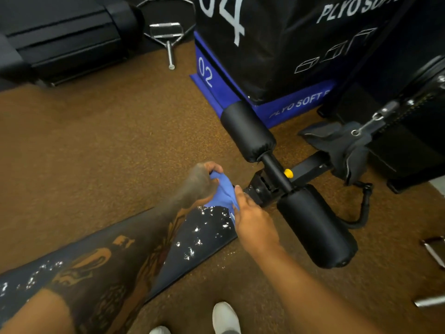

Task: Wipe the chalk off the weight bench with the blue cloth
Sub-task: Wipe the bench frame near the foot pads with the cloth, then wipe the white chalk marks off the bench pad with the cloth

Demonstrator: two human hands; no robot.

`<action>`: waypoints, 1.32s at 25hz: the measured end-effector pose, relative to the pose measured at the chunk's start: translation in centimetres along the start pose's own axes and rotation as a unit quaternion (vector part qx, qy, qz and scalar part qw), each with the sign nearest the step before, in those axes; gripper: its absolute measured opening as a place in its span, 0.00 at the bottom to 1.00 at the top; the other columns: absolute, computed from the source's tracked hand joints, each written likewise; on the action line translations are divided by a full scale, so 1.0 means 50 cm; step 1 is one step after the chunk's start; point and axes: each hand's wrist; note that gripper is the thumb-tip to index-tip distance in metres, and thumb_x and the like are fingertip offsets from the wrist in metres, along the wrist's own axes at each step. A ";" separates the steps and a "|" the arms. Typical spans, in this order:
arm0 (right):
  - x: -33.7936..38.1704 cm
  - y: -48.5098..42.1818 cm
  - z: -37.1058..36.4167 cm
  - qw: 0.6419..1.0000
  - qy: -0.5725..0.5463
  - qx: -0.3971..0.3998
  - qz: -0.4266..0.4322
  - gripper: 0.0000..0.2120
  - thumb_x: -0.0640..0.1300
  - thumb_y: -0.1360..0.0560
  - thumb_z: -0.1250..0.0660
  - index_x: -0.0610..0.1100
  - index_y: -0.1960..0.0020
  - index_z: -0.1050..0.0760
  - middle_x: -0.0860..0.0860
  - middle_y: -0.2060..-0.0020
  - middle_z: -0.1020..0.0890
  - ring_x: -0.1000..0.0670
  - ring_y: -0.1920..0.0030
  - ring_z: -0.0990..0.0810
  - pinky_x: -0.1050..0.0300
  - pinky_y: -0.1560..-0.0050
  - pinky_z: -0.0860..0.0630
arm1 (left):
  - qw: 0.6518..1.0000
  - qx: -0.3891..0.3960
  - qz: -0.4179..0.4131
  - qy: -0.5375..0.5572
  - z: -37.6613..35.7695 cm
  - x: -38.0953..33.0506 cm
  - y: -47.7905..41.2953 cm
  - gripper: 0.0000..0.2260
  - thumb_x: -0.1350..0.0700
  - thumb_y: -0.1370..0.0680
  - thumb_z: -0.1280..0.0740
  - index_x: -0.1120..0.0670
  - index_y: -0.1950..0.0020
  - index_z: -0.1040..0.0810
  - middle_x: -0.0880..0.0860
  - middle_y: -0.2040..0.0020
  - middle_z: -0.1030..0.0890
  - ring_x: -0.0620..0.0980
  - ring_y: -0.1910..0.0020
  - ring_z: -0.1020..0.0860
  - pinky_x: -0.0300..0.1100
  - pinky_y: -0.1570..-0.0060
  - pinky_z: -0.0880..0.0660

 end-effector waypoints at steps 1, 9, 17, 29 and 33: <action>-0.004 -0.012 -0.019 1.000 0.003 0.006 0.007 0.29 0.48 0.19 0.44 0.50 0.22 0.53 0.46 0.26 0.37 0.42 0.34 0.28 0.48 0.43 0.27 | 1.000 -0.008 0.005 -0.008 -0.007 0.020 -0.006 0.13 0.68 0.26 0.36 0.52 0.51 0.21 0.56 0.46 0.18 0.51 0.53 0.21 0.41 0.51 0.26; -0.009 -0.062 -0.232 0.999 -0.005 0.034 0.011 0.28 0.41 0.19 0.46 0.42 0.22 0.52 0.40 0.24 0.44 0.42 0.23 0.48 0.48 0.26 0.44 | 0.992 -0.046 0.014 -0.117 -0.068 0.187 0.028 0.24 0.51 0.25 0.42 0.60 0.31 0.29 0.61 0.31 0.27 0.60 0.32 0.29 0.52 0.31 0.35; -0.010 -0.087 -0.293 0.981 0.110 0.010 0.160 0.34 0.59 0.25 0.45 0.53 0.22 0.52 0.43 0.22 0.54 0.41 0.23 0.59 0.37 0.26 0.55 | 0.928 -0.131 0.158 -0.310 -0.066 0.368 0.167 0.30 0.41 0.19 0.53 0.54 0.21 0.52 0.59 0.20 0.56 0.58 0.22 0.60 0.60 0.25 0.58; 0.010 -0.195 -0.369 0.997 0.029 -0.059 0.047 0.24 0.45 0.19 0.48 0.36 0.25 0.41 0.42 0.23 0.45 0.42 0.23 0.52 0.45 0.25 0.54 | 0.917 -0.128 0.147 -0.347 -0.122 0.437 0.198 0.32 0.38 0.21 0.58 0.53 0.21 0.54 0.59 0.20 0.57 0.58 0.22 0.60 0.59 0.25 0.58; -0.001 -0.124 -0.394 0.978 0.030 -0.074 0.191 0.26 0.33 0.28 0.34 0.33 0.31 0.33 0.38 0.27 0.35 0.38 0.25 0.42 0.38 0.28 0.40 | 0.916 -0.137 0.144 -0.349 -0.125 0.439 0.198 0.33 0.38 0.21 0.56 0.54 0.20 0.52 0.59 0.20 0.55 0.58 0.21 0.58 0.59 0.25 0.57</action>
Point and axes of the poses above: each hand's wrist, its own y-axis away from the middle knuckle, its own z-axis out of the back of the hand, x = y × z
